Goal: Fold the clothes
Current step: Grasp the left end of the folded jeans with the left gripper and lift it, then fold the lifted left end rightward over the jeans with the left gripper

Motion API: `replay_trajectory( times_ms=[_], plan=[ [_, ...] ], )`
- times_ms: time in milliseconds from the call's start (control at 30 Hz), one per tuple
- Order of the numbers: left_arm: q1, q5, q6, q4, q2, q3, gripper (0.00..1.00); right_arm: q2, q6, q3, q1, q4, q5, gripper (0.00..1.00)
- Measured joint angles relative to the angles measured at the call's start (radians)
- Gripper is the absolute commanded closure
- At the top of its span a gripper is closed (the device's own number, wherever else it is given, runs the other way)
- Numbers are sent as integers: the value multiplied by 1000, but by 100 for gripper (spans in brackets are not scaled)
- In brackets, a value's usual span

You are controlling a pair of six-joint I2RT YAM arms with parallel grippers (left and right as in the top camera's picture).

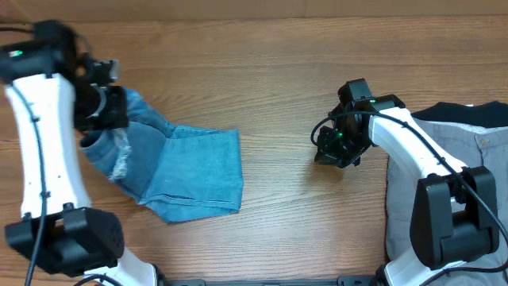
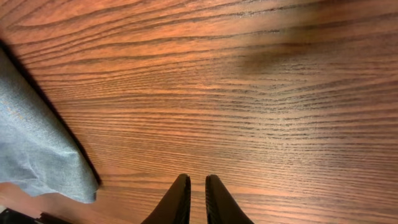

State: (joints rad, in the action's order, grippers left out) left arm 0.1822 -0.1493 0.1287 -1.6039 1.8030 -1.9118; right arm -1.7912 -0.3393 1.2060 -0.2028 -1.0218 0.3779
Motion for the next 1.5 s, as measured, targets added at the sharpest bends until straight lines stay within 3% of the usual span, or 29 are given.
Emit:
replay_trajectory(
  times_ms=[367,467,567,667,733,867,1133,1233,1300,1400,1500],
  plan=[
    [-229,112,-158,60,44,128,95,0,0,0,0,14,0,87],
    [-277,121,-197,87,51,158,87,0,1,0,0,21,0,87],
    [-338,128,-246,113,61,191,73,0,9,0,0,26,0,87],
    [-389,127,-293,135,68,219,51,0,18,0,0,26,0,87],
    [-421,118,-327,140,69,226,43,0,21,0,0,26,0,87],
    [-458,107,-348,130,70,226,35,0,25,0,0,24,0,87],
    [-398,105,-340,47,72,182,31,0,40,0,0,18,6,82],
    [-333,105,-327,37,72,159,46,0,79,0,0,20,43,77],
    [-294,106,-312,36,72,158,48,0,135,0,0,27,111,72],
    [-245,109,-301,36,72,158,35,0,191,0,-6,46,224,62],
    [-230,108,-280,32,72,158,30,0,226,0,-37,92,364,52]
  ],
)
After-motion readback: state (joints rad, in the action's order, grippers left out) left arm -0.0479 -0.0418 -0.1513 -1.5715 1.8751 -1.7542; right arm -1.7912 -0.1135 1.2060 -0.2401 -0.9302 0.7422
